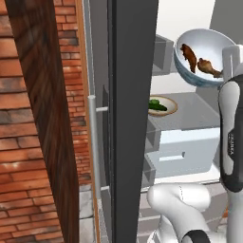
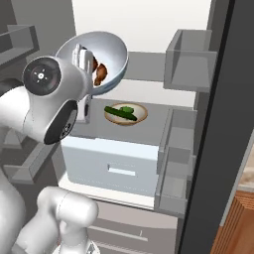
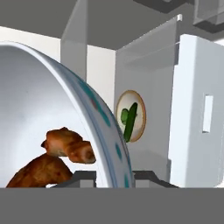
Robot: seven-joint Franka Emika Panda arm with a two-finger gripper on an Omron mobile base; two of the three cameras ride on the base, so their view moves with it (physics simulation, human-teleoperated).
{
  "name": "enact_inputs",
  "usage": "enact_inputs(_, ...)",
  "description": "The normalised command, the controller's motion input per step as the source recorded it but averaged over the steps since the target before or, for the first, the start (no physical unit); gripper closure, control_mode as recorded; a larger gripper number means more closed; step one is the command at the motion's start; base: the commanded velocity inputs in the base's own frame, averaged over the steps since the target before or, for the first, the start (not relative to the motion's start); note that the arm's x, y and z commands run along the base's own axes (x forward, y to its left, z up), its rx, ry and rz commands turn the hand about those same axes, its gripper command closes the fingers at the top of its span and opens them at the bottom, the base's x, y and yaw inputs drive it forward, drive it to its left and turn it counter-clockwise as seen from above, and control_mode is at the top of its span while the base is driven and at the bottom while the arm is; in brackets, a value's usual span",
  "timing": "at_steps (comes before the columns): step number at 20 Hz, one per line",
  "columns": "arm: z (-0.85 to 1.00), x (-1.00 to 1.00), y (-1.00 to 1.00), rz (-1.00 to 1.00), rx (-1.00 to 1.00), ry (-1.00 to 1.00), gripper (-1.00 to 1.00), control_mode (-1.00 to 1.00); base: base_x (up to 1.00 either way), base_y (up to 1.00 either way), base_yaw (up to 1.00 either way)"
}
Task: Place the bowl with the cucumber and avocado on the second highest shelf of the fridge. Place the bowl with the chicken drumsticks on the top shelf of the fridge.
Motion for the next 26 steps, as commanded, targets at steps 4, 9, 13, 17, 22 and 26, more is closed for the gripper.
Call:
enact_inputs(4,0.36,1.00,0.00,-0.11,0.00,0.02,1.00,-1.00,0.00,0.00,0.00)
enact_inputs(9,0.00,0.98,-0.14,0.00,0.00,0.12,1.00,-1.00,0.00,0.00,0.00)
enact_inputs(13,0.00,0.95,-0.19,0.00,0.00,0.06,1.00,-1.00,0.00,0.00,0.00)
enact_inputs(17,-0.07,0.94,-0.17,0.00,0.00,0.02,1.00,-1.00,0.00,0.00,0.00)
enact_inputs(22,-0.22,0.93,-0.09,0.00,0.00,0.03,1.00,-1.00,0.00,0.00,0.00)
enact_inputs(26,-0.17,0.91,-0.05,0.00,0.00,0.02,1.00,-1.00,0.00,0.00,0.00)
